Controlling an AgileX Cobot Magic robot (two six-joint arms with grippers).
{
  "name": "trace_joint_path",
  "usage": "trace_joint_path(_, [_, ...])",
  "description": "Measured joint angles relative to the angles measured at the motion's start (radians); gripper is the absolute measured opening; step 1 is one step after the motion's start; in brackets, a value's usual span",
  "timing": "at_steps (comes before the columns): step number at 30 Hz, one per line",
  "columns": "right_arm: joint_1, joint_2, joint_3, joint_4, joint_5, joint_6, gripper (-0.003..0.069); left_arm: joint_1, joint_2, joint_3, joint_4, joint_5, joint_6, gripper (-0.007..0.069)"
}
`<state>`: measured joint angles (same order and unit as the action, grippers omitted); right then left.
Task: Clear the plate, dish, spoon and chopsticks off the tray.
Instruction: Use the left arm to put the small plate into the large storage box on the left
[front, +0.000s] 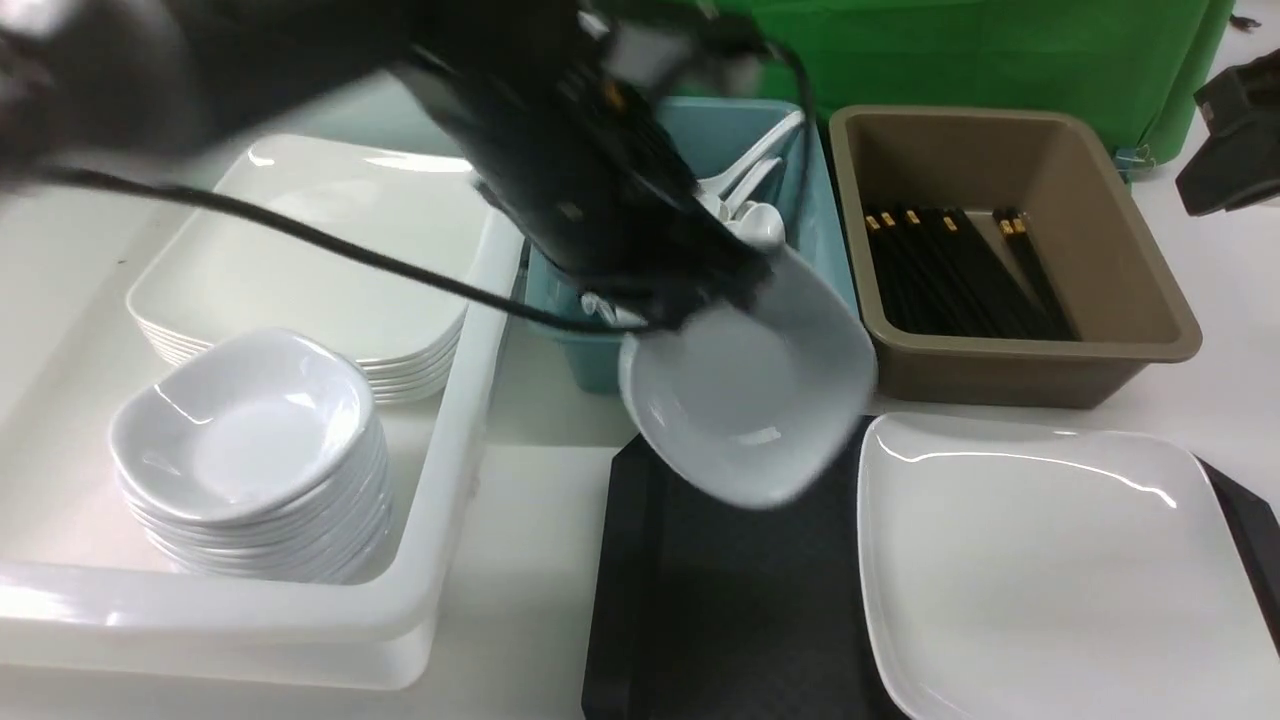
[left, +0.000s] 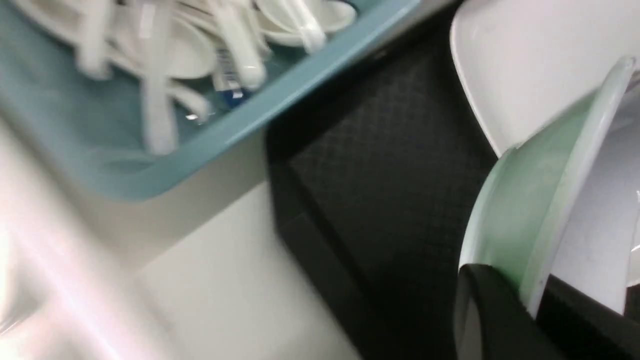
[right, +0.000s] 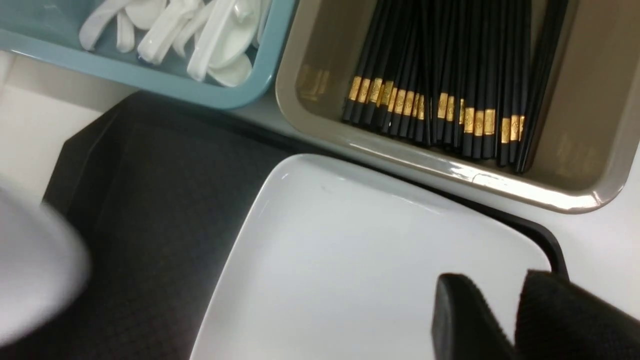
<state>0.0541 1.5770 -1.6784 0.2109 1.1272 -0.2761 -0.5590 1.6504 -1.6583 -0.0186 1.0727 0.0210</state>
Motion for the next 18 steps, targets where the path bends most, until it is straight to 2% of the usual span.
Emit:
trace_joint_path(2, [0.000, 0.000, 0.000, 0.000, 0.000, 0.000, 0.0210, 0.048, -0.048, 0.000, 0.000, 0.032, -0.014, 0.0018])
trace_joint_path(4, [0.000, 0.000, 0.000, 0.000, 0.000, 0.000, 0.0211, 0.193, -0.133, 0.008, 0.002, 0.066, -0.033, 0.0018])
trace_joint_path(6, [0.000, 0.000, 0.000, 0.000, 0.000, 0.000, 0.0213, 0.274, -0.185, 0.038, -0.006, 0.063, -0.036, 0.0018])
trace_joint_path(8, [0.000, 0.000, 0.000, 0.000, 0.000, 0.000, 0.0214, 0.411, -0.259, 0.112, -0.043, 0.040, -0.033, 0.0018])
trace_joint_path(10, [0.000, 0.000, 0.000, 0.000, 0.000, 0.000, 0.0214, 0.474, -0.286, 0.164, -0.068, 0.028, -0.021, 0.0018])
trace_joint_path(12, [0.000, 0.000, 0.000, 0.000, 0.000, 0.000, 0.0214, 0.596, -0.342, 0.305, -0.146, -0.014, 0.020, 0.0018])
trace_joint_path(18, [0.000, 0.000, 0.000, 0.000, 0.000, 0.000, 0.0215, 0.757, -0.369, 0.540, -0.243, -0.125, 0.058, 0.0018])
